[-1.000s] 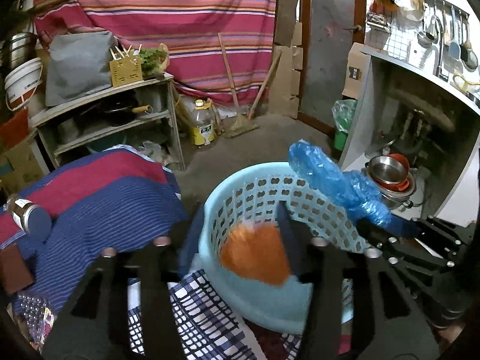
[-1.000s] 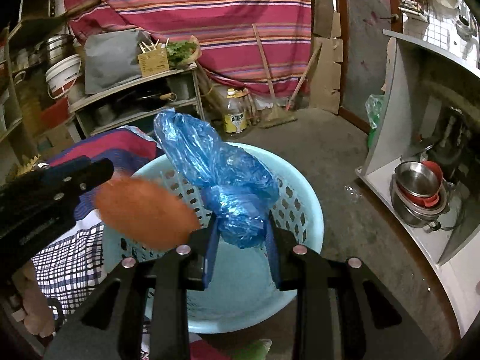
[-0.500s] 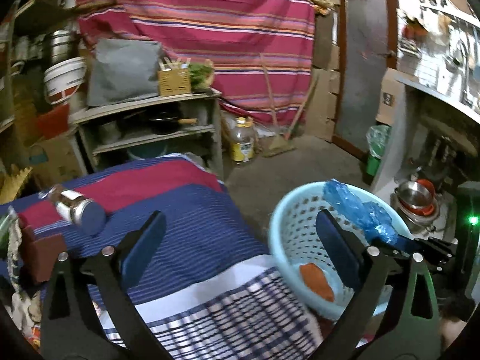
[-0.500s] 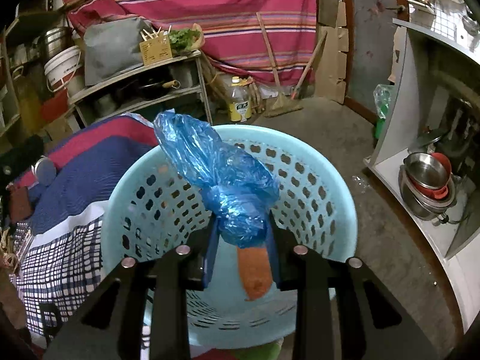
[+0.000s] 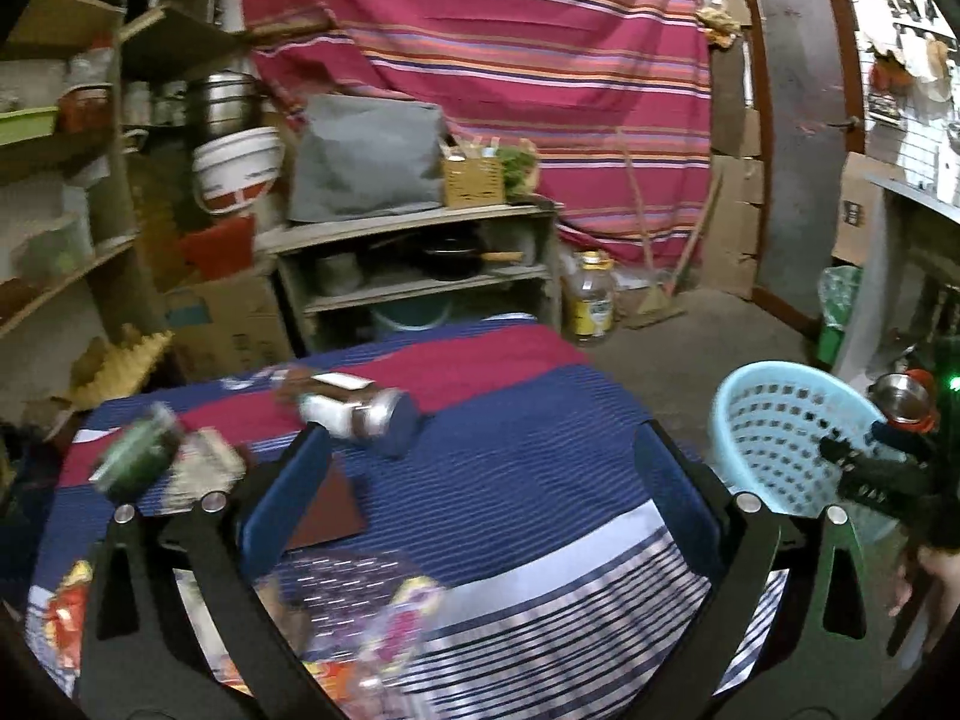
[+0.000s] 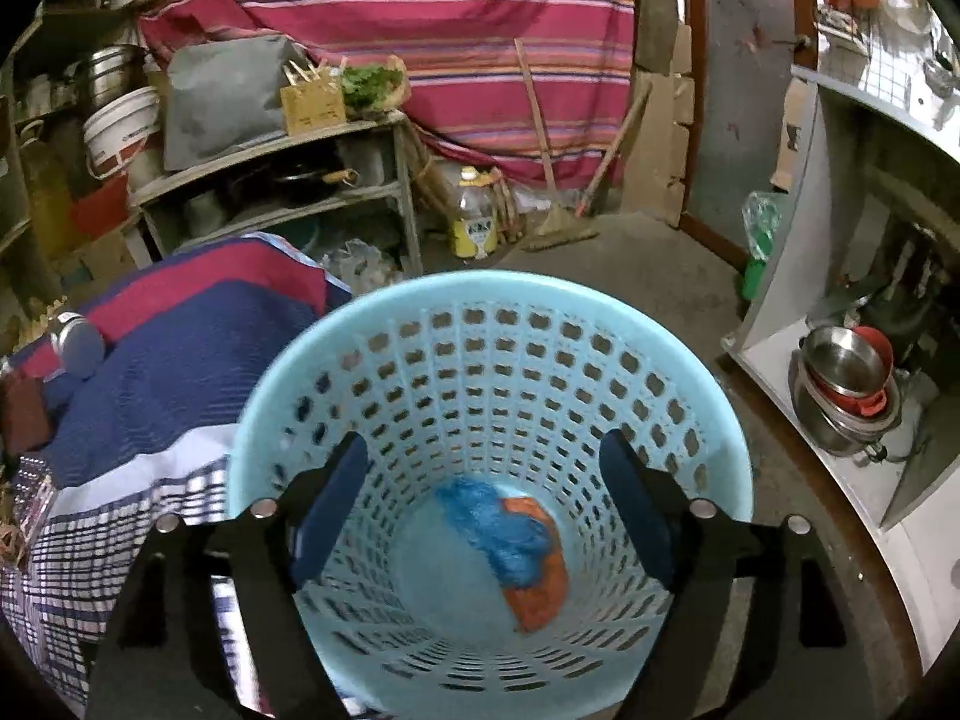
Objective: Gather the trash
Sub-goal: 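Move both tools back over the table toward the clear plastic bag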
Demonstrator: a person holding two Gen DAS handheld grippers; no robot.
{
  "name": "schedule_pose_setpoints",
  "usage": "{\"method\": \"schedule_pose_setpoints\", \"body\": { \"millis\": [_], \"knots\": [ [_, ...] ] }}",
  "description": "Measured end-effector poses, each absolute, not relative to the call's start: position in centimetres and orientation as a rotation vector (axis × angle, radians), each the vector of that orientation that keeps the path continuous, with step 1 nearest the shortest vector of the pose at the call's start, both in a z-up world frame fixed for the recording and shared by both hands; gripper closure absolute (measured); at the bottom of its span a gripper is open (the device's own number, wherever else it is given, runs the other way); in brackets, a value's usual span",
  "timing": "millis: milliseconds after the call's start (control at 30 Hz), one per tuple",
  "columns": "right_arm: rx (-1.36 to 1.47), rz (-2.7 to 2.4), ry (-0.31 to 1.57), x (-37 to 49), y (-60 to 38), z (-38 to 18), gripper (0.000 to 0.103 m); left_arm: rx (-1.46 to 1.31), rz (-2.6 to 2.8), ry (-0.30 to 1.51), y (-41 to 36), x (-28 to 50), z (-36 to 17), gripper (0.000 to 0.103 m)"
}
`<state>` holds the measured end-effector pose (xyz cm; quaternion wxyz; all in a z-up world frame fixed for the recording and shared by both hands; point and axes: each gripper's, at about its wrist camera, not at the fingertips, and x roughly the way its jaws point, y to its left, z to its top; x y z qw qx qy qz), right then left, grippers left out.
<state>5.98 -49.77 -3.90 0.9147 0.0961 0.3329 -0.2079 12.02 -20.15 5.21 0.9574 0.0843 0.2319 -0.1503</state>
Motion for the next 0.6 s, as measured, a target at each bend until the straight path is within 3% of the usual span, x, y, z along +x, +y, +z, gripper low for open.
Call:
{"method": "schedule_pose_setpoints", "body": {
  "millis": [600],
  "knots": [
    [0.062, -0.172, 0.628, 4.4, -31.2, -0.4, 0.023, 0.135, -0.131, 0.516, -6.3, 7.6, 3.2, 0.006]
  ]
}}
